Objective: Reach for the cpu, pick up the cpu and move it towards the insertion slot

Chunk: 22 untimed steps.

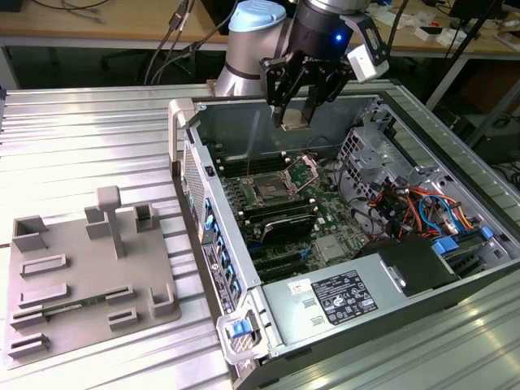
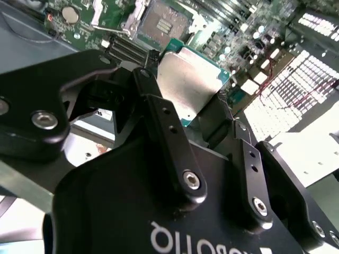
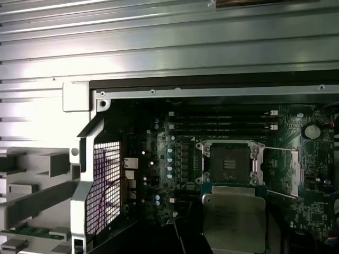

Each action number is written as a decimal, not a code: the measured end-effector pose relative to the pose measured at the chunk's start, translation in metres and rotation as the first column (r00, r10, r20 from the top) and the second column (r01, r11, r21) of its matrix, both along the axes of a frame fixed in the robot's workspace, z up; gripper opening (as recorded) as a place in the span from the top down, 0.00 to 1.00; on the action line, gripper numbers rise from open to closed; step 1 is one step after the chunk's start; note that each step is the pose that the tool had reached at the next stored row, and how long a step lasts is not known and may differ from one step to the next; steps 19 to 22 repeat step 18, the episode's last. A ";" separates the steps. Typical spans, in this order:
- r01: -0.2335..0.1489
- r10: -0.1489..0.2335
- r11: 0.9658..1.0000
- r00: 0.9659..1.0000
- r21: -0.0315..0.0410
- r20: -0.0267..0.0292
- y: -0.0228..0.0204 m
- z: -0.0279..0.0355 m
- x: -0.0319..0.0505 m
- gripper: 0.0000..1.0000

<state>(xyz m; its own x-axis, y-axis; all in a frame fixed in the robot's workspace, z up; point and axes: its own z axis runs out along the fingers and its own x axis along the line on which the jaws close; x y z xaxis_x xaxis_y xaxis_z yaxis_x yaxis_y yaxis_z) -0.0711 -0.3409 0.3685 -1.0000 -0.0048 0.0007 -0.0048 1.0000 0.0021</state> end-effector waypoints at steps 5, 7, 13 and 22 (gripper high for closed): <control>0.000 0.000 1.000 1.000 0.000 -0.003 0.0127 0.0001 0.0001 0.45; 0.000 0.000 1.000 1.000 0.000 -0.004 0.0145 0.0004 0.0001 0.45; 0.000 0.000 1.000 1.000 0.000 -0.005 0.0171 0.0007 0.0018 0.45; 0.000 0.000 1.000 1.000 0.000 -0.005 0.0171 0.0006 0.0019 0.45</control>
